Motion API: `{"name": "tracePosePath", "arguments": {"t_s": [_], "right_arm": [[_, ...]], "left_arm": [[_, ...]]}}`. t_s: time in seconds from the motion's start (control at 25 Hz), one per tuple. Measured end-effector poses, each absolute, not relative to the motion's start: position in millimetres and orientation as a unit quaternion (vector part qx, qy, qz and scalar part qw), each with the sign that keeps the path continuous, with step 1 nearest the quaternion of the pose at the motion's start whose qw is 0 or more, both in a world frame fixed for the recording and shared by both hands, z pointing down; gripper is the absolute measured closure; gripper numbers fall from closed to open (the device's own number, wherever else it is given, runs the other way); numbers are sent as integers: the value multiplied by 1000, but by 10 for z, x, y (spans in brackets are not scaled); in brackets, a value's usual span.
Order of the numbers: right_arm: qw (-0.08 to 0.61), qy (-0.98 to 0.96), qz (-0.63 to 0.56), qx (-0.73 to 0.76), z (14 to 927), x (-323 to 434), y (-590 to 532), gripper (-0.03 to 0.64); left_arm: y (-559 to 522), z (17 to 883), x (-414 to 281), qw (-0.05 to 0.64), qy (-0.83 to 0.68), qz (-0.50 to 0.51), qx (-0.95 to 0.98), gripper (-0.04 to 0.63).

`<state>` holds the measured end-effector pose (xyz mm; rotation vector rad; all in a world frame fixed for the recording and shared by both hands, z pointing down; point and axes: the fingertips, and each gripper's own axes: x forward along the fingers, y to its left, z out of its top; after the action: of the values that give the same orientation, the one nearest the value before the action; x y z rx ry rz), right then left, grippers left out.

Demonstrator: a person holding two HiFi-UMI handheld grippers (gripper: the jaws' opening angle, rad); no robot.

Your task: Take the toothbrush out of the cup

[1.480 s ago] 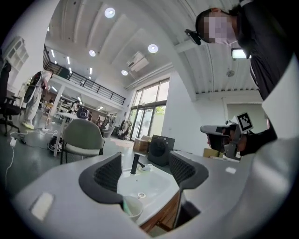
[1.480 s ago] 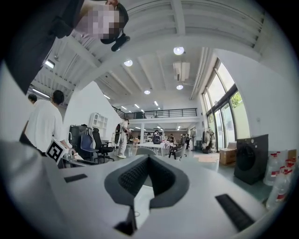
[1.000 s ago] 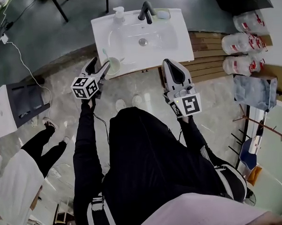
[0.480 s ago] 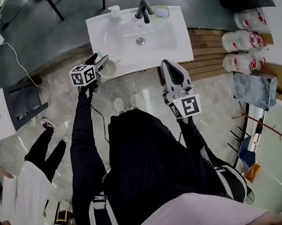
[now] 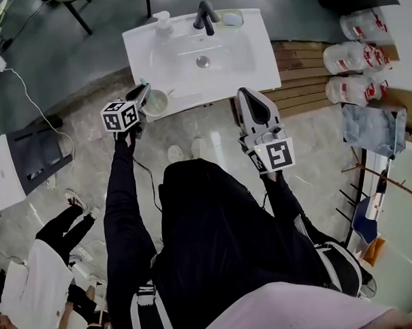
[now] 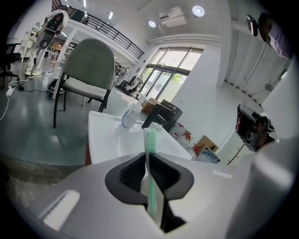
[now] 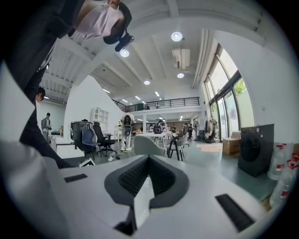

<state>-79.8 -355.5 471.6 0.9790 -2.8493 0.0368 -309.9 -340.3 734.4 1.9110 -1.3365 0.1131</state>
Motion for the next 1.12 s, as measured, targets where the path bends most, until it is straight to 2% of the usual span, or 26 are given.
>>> {"name": "tracePosePath", "arguments": {"t_s": [0.16,0.4,0.72,0.92,1.12], "right_arm": [[66,-943,8,327,4707,-760,-3528,617],[63,-943,1,327,4623,-731,-3487,616],[46,-948,-9,316,4398,-715,-3299,616],[26,-949,-8,314,4230,-634,-3139,615],[1,-950,16,312,4095,-484,-2958,615]], "left_arm": [[-3380,7289,-3159,381,-531,33,756,571],[-3312,6820,-3195,324,-542,1,775,574],[-3052,5593,-3118,195,-575,-50,793,574],[-2502,4701,-2954,95,-616,-57,780,574],[-1928,4166,-2725,32,-638,-51,767,575]]}}
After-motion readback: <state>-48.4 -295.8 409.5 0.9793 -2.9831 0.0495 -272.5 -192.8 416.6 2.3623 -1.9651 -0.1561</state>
